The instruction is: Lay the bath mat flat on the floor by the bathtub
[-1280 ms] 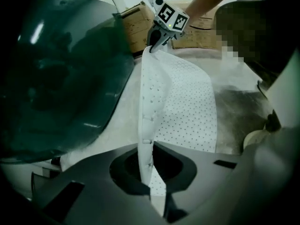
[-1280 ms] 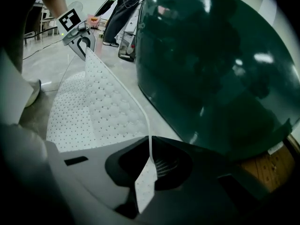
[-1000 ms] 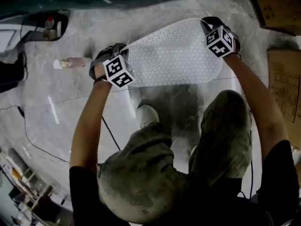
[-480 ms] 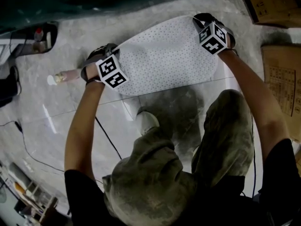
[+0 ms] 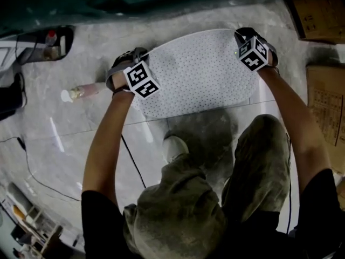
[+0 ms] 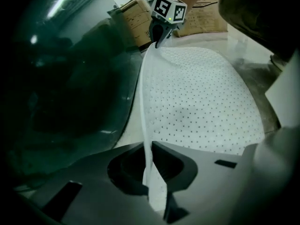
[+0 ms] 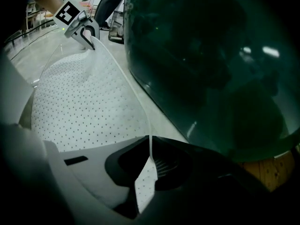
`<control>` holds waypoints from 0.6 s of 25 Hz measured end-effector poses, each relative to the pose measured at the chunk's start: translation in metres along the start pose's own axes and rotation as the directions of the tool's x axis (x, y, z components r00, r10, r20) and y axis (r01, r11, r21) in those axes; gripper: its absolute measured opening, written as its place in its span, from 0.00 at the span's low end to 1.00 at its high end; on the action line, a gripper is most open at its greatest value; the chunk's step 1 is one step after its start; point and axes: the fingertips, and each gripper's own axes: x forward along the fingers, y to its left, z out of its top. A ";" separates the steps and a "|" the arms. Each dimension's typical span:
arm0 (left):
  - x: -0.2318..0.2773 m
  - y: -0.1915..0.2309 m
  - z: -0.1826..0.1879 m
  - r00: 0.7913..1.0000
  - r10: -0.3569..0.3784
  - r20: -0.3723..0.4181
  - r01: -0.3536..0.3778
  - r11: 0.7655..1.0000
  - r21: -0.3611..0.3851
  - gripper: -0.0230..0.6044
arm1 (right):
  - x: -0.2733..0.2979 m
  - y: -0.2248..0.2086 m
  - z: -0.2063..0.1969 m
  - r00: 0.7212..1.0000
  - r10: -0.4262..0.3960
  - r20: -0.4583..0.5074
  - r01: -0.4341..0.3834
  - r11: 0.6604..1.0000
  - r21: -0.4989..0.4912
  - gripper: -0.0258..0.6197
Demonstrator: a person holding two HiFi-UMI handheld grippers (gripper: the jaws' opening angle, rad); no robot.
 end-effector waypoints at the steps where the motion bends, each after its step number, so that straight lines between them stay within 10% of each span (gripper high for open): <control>1: 0.007 0.003 0.001 1.000 0.014 -0.001 -0.014 1.000 0.005 0.10 | 0.003 0.002 -0.007 1.000 0.014 -0.019 -0.014 1.000 0.010 0.09; 11: 0.053 0.028 -0.003 1.000 0.015 -0.008 -0.016 0.992 -0.123 0.23 | 0.018 0.001 -0.028 0.997 0.043 -0.069 -0.030 0.982 0.185 0.12; 15: 0.050 0.020 -0.020 1.000 0.022 -0.013 -0.024 0.980 -0.196 0.30 | 0.019 0.005 -0.027 0.998 0.035 -0.051 -0.029 0.994 0.105 0.15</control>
